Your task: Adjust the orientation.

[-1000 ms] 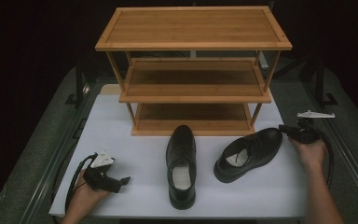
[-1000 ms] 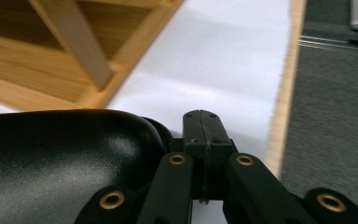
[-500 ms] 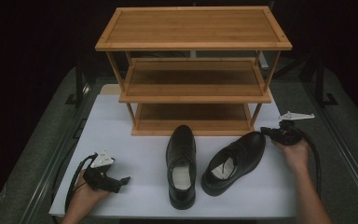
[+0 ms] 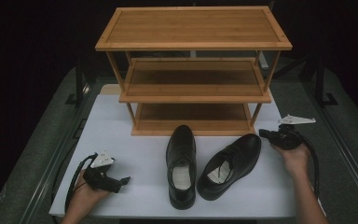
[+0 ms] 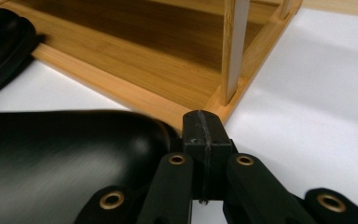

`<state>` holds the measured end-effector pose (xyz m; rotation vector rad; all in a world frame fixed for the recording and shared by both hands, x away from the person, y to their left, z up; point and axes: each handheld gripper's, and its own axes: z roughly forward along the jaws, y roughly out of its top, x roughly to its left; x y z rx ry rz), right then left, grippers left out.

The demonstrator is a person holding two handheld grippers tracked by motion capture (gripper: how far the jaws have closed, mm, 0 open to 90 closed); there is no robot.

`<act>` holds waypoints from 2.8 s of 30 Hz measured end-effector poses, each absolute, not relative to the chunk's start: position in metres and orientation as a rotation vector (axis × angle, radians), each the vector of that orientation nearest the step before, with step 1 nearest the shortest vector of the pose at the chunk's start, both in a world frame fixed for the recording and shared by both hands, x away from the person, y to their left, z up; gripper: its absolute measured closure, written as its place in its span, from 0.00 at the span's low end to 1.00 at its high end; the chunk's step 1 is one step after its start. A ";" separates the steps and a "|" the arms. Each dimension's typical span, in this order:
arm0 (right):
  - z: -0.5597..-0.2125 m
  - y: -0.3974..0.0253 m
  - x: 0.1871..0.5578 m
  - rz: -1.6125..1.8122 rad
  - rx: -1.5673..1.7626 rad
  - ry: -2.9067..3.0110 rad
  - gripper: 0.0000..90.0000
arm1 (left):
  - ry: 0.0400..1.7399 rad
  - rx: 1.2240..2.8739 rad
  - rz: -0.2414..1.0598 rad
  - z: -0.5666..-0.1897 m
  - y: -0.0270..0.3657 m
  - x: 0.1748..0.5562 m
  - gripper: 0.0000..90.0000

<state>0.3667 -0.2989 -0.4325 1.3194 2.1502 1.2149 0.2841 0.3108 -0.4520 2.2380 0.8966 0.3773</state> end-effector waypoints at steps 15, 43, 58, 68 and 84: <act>-0.439 -0.291 0.290 1.209 1.284 2.197 1.00 | 0.897 2.239 0.377 -0.452 0.311 0.284 0.01; -0.454 -0.270 0.287 1.220 1.279 2.277 1.00 | 0.897 2.239 0.376 -0.452 0.311 0.284 0.01; -0.453 -0.254 0.319 1.217 1.285 2.288 1.00 | 0.897 2.239 0.376 -0.452 0.311 0.284 0.01; -0.453 -0.236 0.339 1.222 1.268 2.310 1.00 | 0.897 2.239 0.375 -0.452 0.311 0.284 0.01; -0.452 -0.215 0.349 1.245 1.223 2.333 1.00 | 0.897 2.239 0.376 -0.452 0.311 0.284 0.01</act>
